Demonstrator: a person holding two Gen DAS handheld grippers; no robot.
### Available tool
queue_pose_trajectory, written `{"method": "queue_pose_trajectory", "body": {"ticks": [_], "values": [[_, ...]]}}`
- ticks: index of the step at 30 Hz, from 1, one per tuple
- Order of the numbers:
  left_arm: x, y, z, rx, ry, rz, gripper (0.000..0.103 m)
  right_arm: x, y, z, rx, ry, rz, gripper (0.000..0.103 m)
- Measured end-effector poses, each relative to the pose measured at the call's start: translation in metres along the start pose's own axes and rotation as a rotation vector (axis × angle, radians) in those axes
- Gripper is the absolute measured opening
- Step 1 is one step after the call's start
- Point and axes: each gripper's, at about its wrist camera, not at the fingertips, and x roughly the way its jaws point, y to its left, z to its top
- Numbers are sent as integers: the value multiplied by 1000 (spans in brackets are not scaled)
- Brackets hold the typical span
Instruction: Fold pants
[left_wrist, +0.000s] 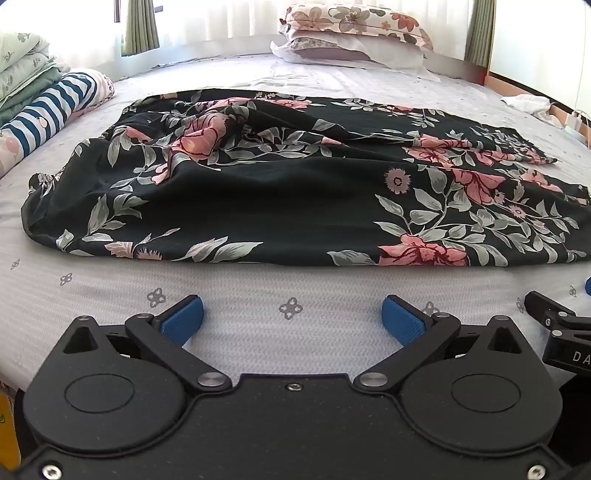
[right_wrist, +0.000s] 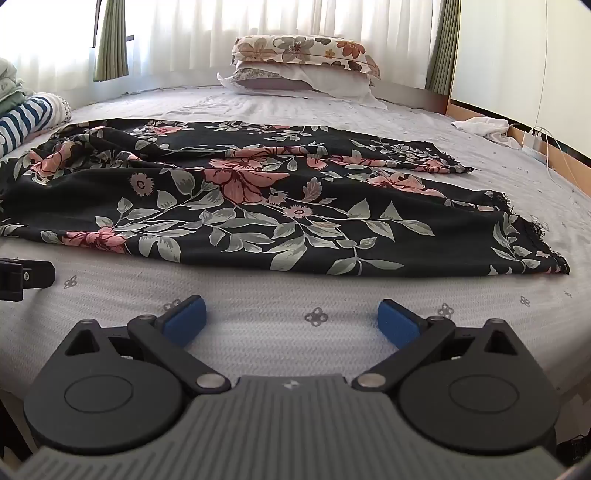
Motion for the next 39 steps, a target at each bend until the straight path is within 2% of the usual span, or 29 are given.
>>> {"method": "queue_pose_trajectory", "body": {"ticks": [39], "values": [[0,0,0,-1,2,-1,103,1,1,1,4,6,-3,103]]}}
